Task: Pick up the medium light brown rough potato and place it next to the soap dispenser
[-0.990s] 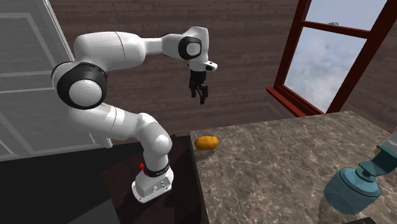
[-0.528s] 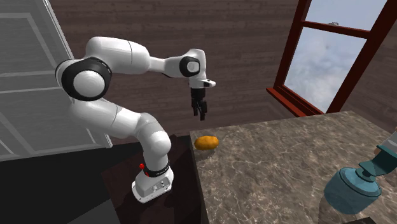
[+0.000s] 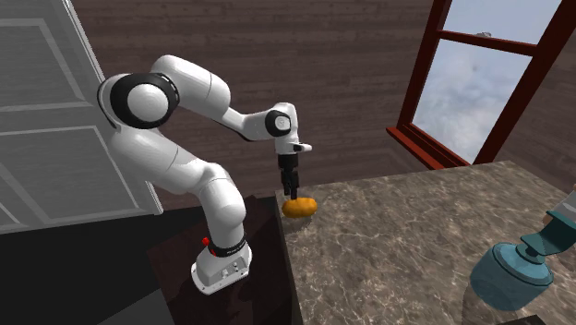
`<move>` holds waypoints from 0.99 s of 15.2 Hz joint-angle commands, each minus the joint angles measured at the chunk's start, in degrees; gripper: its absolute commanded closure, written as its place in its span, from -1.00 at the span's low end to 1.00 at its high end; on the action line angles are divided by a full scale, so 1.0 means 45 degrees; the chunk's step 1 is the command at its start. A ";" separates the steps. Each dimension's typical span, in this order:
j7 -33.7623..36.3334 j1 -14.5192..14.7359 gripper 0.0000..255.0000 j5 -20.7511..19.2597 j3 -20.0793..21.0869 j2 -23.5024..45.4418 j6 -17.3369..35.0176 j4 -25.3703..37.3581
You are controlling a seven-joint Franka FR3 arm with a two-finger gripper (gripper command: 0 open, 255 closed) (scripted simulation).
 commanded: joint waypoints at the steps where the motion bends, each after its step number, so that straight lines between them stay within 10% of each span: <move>1: 0.0167 -0.0121 -1.00 -0.0182 0.0038 0.0079 0.0294 -0.0288; 14: 0.0292 -0.0422 -1.00 -0.0576 -0.0095 0.0310 0.1379 -0.1089; 15: 0.0292 -0.0422 1.00 -0.0576 -0.0095 0.0310 0.1379 -0.1089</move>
